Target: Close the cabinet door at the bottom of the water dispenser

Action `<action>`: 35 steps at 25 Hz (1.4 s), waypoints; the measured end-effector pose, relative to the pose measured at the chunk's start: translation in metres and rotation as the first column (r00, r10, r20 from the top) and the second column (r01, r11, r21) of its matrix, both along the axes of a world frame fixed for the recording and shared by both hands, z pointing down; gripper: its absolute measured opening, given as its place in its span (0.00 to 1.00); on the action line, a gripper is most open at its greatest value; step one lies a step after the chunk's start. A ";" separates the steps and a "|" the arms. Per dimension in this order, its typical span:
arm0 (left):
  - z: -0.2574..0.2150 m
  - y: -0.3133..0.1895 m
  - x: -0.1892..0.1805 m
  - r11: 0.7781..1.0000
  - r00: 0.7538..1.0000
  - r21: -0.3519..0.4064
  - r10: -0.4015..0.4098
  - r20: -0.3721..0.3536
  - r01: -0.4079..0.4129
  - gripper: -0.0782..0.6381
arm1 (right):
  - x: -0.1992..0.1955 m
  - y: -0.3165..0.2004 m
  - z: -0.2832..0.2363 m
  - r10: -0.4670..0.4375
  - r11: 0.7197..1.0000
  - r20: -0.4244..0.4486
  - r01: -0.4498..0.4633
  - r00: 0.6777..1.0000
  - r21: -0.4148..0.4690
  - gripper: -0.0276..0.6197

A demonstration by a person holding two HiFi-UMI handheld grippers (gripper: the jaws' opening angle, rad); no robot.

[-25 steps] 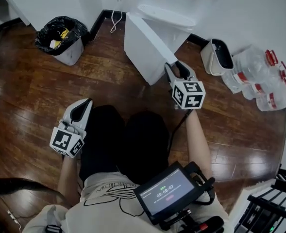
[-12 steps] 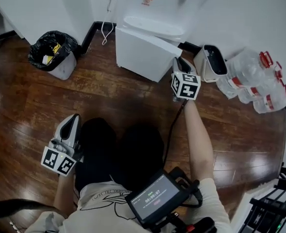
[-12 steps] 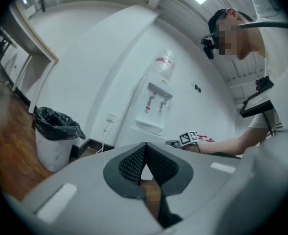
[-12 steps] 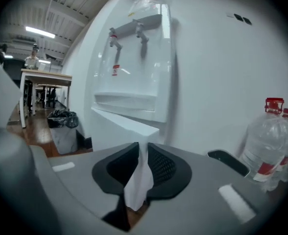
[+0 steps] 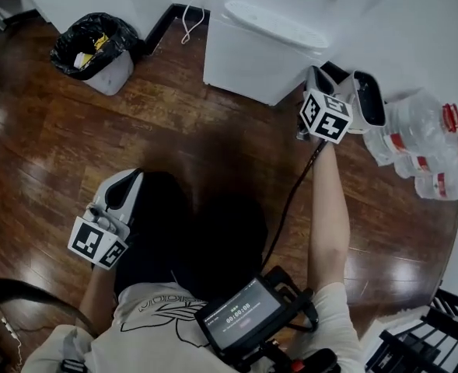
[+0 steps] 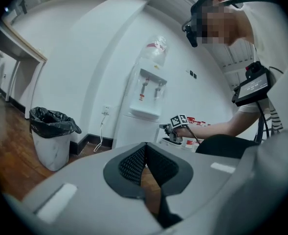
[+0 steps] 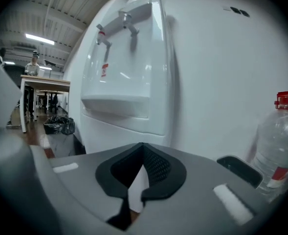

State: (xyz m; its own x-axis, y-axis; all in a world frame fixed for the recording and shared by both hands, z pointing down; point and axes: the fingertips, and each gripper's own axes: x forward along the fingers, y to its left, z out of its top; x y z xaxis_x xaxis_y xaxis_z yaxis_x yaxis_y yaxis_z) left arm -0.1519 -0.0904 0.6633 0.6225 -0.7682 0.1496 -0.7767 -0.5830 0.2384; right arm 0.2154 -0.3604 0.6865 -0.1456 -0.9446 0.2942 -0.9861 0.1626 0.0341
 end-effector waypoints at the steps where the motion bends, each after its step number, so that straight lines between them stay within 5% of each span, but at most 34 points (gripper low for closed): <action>1: -0.001 0.003 0.001 0.999 1.000 -0.030 -0.013 -0.013 0.013 0.14 | -0.012 0.013 -0.001 -0.043 0.999 0.019 0.043 0.999 0.008 0.05; 6: -0.051 0.016 0.025 0.984 0.998 -0.167 0.062 0.004 -0.061 0.14 | -0.051 0.129 -0.041 -0.169 0.984 0.104 0.173 0.980 -0.033 0.05; 9: -0.099 0.019 0.041 0.966 0.994 -0.236 0.110 -0.008 -0.108 0.14 | -0.058 0.193 -0.089 -0.130 0.987 0.093 0.139 0.987 -0.087 0.05; 13: -0.196 0.015 0.088 0.947 0.974 -0.232 0.228 0.002 -0.221 0.14 | -0.060 0.243 -0.209 -0.082 0.992 0.172 0.096 0.982 -0.076 0.05; 19: -0.370 0.017 0.140 0.953 0.956 -0.115 0.289 0.046 -0.282 0.14 | -0.065 0.317 -0.394 -0.015 0.999 0.238 0.022 0.971 -0.024 0.05; 24: -0.464 0.022 0.141 0.970 0.954 -0.055 0.242 0.175 -0.235 0.14 | -0.083 0.352 -0.476 0.031 0.998 0.233 -0.018 0.972 -0.056 0.05; 30: -0.533 0.018 0.131 0.963 0.967 0.079 0.253 0.040 -0.256 0.14 | -0.122 0.328 -0.545 0.022 0.995 0.197 -0.041 0.980 0.095 0.05; 35: -0.566 0.025 0.121 0.965 0.977 0.154 0.213 0.029 -0.215 0.13 | -0.158 0.327 -0.570 -0.019 0.993 0.225 -0.007 0.974 0.114 0.05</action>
